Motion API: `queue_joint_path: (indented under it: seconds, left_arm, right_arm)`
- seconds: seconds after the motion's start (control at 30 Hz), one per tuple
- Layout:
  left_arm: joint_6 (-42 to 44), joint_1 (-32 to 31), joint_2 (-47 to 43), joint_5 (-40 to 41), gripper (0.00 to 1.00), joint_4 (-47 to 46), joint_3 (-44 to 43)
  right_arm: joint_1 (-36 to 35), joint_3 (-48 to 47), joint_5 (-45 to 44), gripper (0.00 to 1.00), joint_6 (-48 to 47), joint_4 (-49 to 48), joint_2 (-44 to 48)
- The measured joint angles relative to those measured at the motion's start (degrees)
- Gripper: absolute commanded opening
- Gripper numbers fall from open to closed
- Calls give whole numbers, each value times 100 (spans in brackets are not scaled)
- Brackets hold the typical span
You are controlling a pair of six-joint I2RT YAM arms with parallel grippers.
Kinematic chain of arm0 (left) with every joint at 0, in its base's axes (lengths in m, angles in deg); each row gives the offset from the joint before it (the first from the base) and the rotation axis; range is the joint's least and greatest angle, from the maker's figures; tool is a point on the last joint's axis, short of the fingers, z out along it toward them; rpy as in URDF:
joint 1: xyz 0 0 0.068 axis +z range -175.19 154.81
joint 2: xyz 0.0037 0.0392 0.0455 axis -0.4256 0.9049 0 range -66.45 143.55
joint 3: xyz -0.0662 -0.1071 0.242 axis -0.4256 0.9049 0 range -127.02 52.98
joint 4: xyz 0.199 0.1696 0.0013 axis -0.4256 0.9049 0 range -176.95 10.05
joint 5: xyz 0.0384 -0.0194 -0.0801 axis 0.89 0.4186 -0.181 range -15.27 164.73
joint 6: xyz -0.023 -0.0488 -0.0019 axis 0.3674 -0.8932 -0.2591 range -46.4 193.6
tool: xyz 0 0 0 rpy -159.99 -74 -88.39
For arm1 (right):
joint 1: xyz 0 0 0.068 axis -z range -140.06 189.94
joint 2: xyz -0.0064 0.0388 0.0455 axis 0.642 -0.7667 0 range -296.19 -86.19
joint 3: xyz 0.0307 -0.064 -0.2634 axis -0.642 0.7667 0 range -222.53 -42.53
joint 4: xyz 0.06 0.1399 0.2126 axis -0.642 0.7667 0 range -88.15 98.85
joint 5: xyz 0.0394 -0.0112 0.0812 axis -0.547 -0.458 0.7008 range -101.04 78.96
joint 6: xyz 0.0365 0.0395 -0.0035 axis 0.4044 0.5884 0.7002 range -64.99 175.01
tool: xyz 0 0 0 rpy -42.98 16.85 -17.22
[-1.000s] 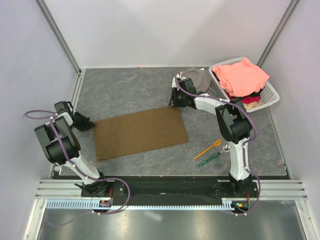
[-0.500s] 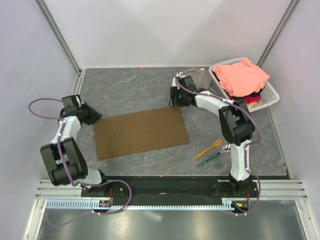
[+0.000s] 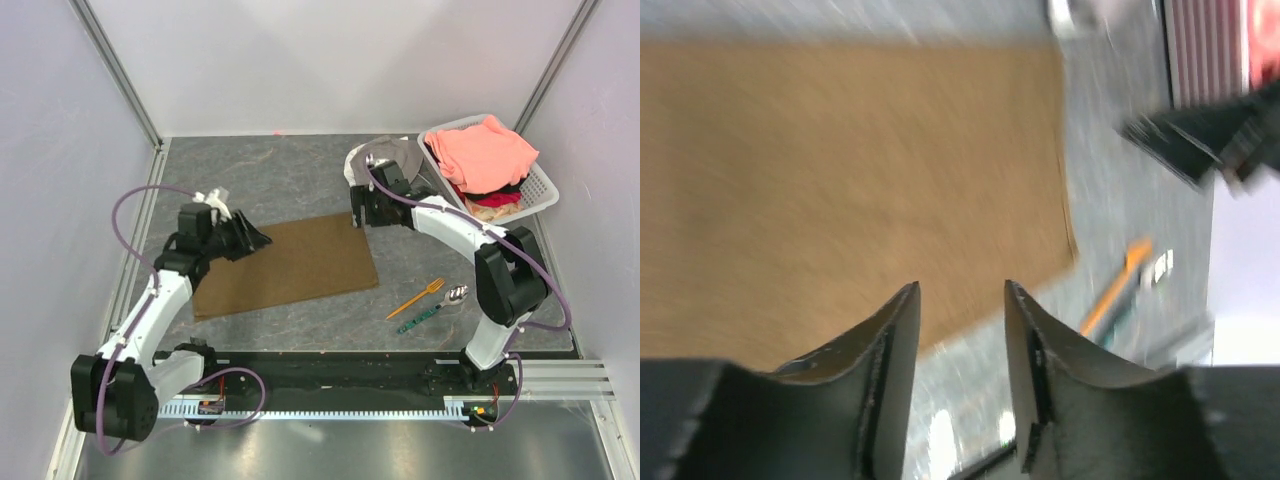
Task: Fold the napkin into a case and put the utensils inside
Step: Pick up the rectangle-folded napkin from the center of the board.
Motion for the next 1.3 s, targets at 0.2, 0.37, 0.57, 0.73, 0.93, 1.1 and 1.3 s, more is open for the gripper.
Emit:
queue_joint_path:
  seconds: [0.2,0.37,0.57,0.73,0.93,1.1,1.3]
  left_arm:
    - [-199,-1266,-262,50,53,-138,647]
    - [-319,-2192,-319,326,52,-251,778]
    - [-374,-2472,-369,463,52,-407,802]
    - [-376,-2472,-385,494,52,-444,800]
    - [-376,-2472,-385,492,52,-442,785]
    - [-376,-2474,-385,490,52,-442,782]
    - [-378,-2476,-369,496,51,-435,708]
  right_arm:
    - [-286,422,-361,69,-131,319,-162]
    - [-542,509,-623,60,-140,365,-334]
    - [-684,597,-752,52,-109,352,-457]
    - [-682,669,-802,51,-87,229,-597]
    - [-678,673,-804,49,-37,96,-636]
    - [-671,739,-765,37,-26,-81,-638]
    - [-632,800,-599,19,-107,-339,-632]
